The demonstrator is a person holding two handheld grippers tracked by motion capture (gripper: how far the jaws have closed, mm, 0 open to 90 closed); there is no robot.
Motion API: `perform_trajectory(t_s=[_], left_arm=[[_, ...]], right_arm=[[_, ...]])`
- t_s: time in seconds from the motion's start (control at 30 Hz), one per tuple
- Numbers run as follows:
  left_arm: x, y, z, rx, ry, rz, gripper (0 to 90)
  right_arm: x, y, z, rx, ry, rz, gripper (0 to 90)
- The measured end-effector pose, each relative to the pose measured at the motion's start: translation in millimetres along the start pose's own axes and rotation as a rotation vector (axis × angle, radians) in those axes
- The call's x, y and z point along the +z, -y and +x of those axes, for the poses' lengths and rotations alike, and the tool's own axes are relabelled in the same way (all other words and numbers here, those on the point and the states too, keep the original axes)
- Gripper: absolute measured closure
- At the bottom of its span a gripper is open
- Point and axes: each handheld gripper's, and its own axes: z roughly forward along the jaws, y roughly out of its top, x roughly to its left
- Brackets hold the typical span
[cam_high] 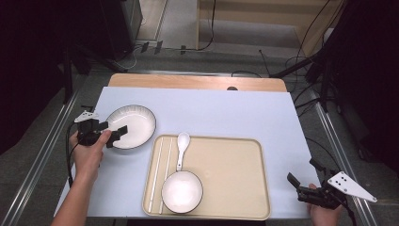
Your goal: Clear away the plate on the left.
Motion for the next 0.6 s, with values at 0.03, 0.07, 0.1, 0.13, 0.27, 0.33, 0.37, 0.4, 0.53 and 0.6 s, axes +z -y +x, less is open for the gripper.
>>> perform_trajectory(t_s=[0.03,0.07,0.1,0.13,0.27,0.33,0.37,0.4,0.53,0.6], left_arm=[[0.3,-0.6,1.8,-0.003,-0.011,-0.006,12.4],[1.4,-1.4,3.8,-0.003,-0.012,0.004,14.0],[2.9,-2.1,5.8,-0.004,-0.014,0.015,13.8],[4.5,-2.3,7.4,-0.013,-0.018,0.017,14.0],[9.3,-4.9,14.0,-0.031,-0.045,0.032,15.8],[10.5,-6.4,16.9,-0.043,-0.058,0.032,17.9],[10.7,-6.9,18.4,-0.057,-0.076,0.028,19.2],[10.2,-7.4,21.6,-0.079,-0.105,0.014,21.0],[12.1,-6.9,32.3,-0.142,-0.149,0.003,33.4],[13.3,-6.1,36.2,-0.161,-0.153,0.007,39.4]], right_arm=[[0.0,0.1,-0.4,0.000,-0.001,-0.001,0.2],[-0.3,0.1,-0.4,0.005,0.001,0.000,0.2],[-0.3,0.2,-0.6,0.007,-0.002,-0.004,0.2],[-0.5,0.3,-0.8,0.010,-0.004,-0.007,0.2],[-1.1,0.0,-1.6,0.012,-0.007,-0.011,0.2],[-1.2,0.1,-1.8,0.015,-0.007,-0.012,0.2],[-1.3,0.1,-1.8,0.015,-0.007,-0.012,0.2],[-1.3,0.0,-1.8,0.014,-0.006,-0.013,0.2],[-1.3,0.1,-1.8,0.015,-0.007,-0.012,0.2],[-1.1,0.2,-2.0,0.014,-0.006,-0.011,0.2]])
